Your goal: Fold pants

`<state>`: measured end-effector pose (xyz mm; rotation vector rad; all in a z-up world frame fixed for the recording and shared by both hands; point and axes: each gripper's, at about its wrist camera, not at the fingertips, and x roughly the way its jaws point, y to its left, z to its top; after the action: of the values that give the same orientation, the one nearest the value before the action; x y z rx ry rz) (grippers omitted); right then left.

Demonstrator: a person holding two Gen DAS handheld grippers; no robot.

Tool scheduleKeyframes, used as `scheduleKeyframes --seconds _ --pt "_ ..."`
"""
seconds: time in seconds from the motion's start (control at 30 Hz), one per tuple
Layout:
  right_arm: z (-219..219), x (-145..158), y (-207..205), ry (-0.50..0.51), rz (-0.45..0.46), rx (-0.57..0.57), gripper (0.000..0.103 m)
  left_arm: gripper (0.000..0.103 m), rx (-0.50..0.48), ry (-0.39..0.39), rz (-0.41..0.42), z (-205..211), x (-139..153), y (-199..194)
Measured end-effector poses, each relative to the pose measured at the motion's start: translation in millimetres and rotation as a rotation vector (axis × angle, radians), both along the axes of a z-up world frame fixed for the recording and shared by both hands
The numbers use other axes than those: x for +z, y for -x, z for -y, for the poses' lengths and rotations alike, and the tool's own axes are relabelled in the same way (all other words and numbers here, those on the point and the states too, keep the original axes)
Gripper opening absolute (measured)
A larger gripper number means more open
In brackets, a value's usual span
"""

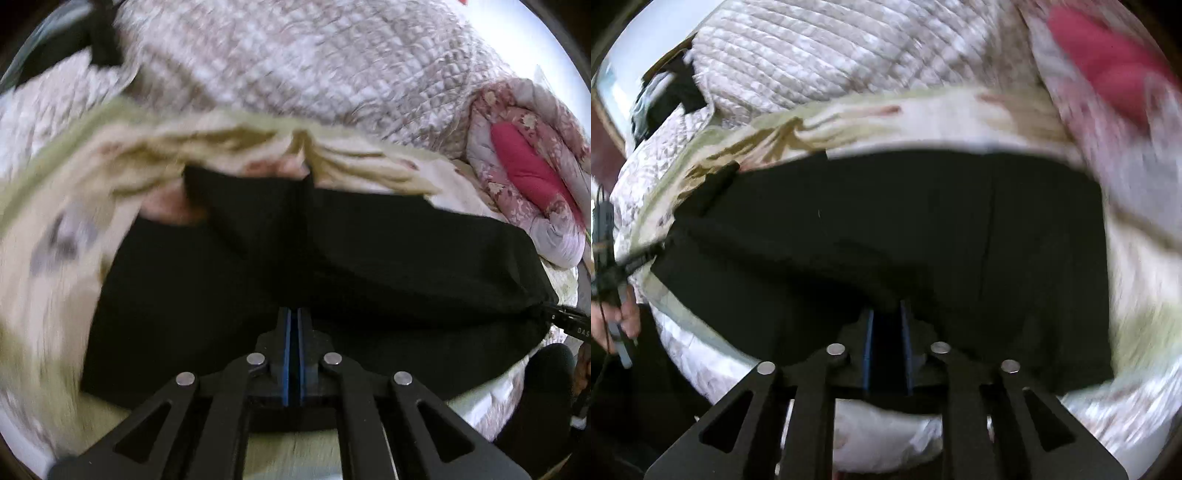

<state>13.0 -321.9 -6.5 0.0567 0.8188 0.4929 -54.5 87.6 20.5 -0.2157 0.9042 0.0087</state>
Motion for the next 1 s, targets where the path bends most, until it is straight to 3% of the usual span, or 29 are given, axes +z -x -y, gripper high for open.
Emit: scheduleKeyframes --seconds 0.1,0.17,0.2,0.27,0.47,0.63,0.7,0.77,0.8,1.0 --pt "10 3 12 -0.069 0.006 -0.031 0.035 0.005 0.043 0.024 0.008 -11 6 12" --pt "18 5 18 -0.113 0.004 -0.062 0.044 0.014 0.065 0.024 0.018 -16 12 11" --pt "22 5 20 -0.127 0.005 -0.079 0.045 0.019 0.067 0.026 0.026 -17 16 10" --pt "31 6 22 -0.15 0.005 -0.129 0.045 0.04 0.061 0.012 0.052 -15 25 4" --pt "59 4 23 -0.245 -0.007 -0.264 0.045 0.052 -0.04 -0.069 0.078 25 35 -42" --pt "82 -4 22 -0.296 -0.046 -0.348 0.045 0.052 -0.07 -0.171 -0.016 57 4 -88" --pt "90 -8 21 -0.313 -0.057 -0.377 0.045 0.045 -0.063 -0.205 -0.042 61 -7 -97" --pt "98 -12 19 -0.34 -0.071 -0.401 0.045 0.01 -0.057 -0.251 -0.02 63 -8 -96" --pt "101 -14 18 -0.354 -0.079 -0.413 0.045 0.006 -0.051 -0.245 -0.02 60 -6 -95" --pt "109 -22 16 -0.444 -0.13 -0.47 0.045 0.005 0.11 -0.195 0.126 20 31 -51"
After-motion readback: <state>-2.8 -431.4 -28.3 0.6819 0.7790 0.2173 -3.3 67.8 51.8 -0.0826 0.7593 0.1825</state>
